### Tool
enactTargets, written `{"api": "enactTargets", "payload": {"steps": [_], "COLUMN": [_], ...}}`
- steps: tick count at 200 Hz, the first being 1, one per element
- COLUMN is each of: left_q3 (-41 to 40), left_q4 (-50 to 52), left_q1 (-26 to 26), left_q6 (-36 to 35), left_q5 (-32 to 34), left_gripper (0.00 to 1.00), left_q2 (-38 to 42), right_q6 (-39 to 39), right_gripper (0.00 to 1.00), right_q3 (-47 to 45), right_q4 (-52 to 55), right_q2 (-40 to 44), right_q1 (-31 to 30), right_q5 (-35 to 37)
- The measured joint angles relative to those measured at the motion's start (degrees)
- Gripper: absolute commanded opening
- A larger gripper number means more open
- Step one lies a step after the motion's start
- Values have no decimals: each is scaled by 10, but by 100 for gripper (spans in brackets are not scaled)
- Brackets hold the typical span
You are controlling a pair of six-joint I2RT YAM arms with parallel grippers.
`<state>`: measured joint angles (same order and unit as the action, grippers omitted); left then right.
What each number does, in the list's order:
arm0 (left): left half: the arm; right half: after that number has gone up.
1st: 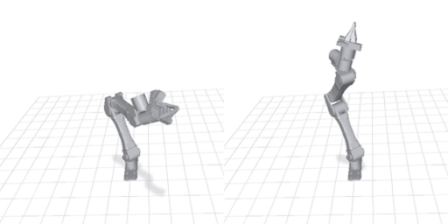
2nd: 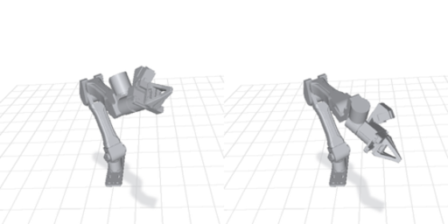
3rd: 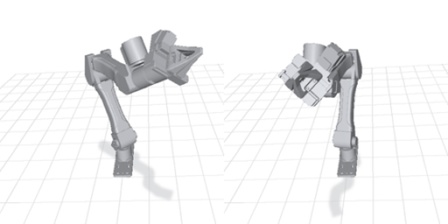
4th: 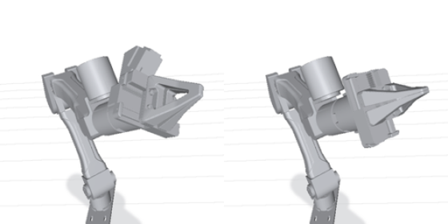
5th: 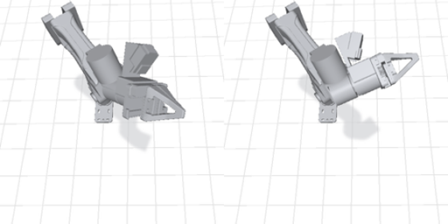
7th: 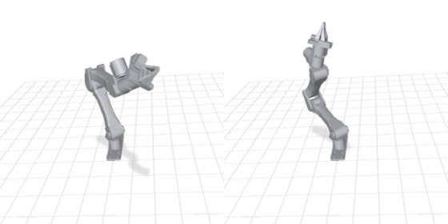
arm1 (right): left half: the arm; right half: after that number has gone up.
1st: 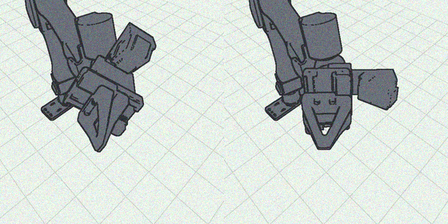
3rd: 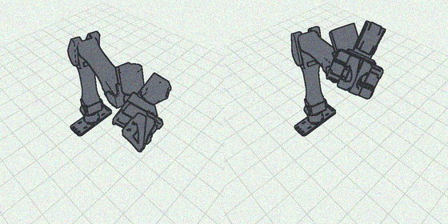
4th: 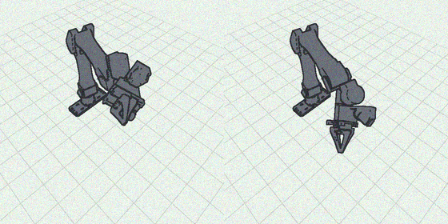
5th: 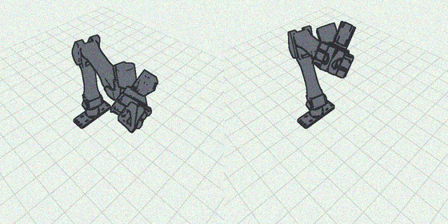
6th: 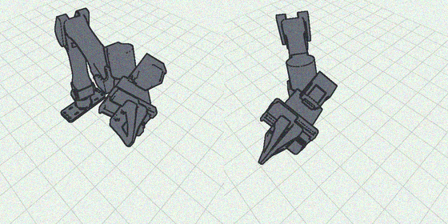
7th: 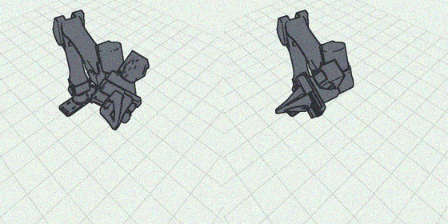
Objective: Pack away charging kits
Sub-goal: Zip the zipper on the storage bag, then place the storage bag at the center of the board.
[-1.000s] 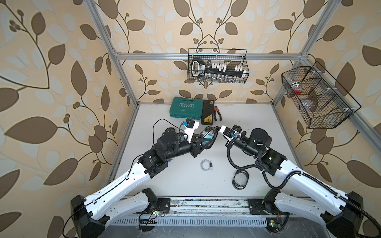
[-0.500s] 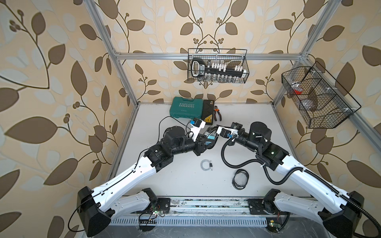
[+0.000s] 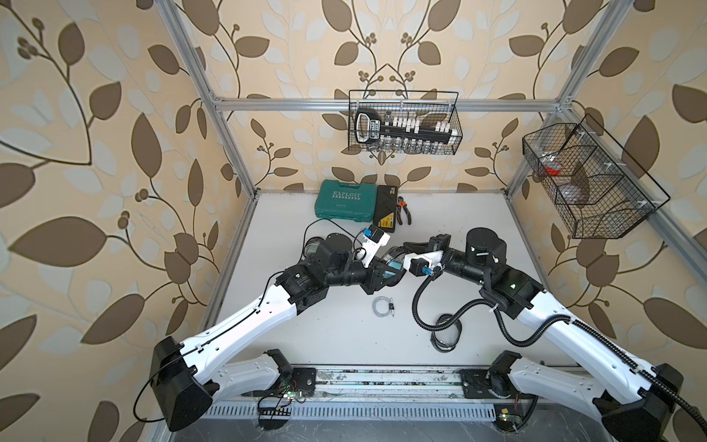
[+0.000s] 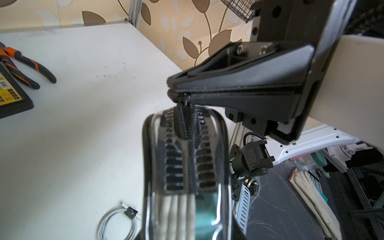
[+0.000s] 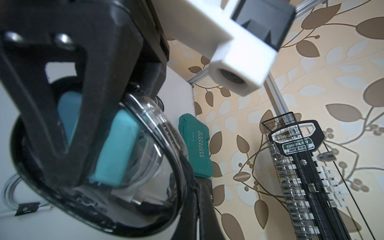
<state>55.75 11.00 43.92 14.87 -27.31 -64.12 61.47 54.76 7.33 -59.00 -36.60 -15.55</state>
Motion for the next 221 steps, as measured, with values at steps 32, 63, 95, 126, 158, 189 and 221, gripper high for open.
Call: {"api": "enactTargets", "payload": {"steps": [32,63,95,126,158,189,221], "left_q3": [1,8,10,11,-12,-34,-37], "left_q4": [10,19,23,23,-8,-59,-147], "left_q1": [0,0,0,-1,-47,-111,-133], "left_q6": [-2,-6,-10,0,50,112,176], "left_q5": [-8,-13,-13,1,33,56,62], "left_gripper": [0,0,0,0,0,0,0], "left_q2": [-15,-35,-45,-59,-93,-153,-261], "right_q6": [51,88,103,86,-9,-120,-277], "right_gripper": [0,0,0,49,100,100,100], "right_q3": [7,12,16,11,-85,-205,-271], "right_q4": [19,35,39,6,-111,-157,-205], "right_q2": [-10,-21,-28,-29,28,73,128], "right_q1": [0,2,3,-2,-26,-26,-26], "right_q5": [-12,-22,-31,-35,-7,60,129]}}
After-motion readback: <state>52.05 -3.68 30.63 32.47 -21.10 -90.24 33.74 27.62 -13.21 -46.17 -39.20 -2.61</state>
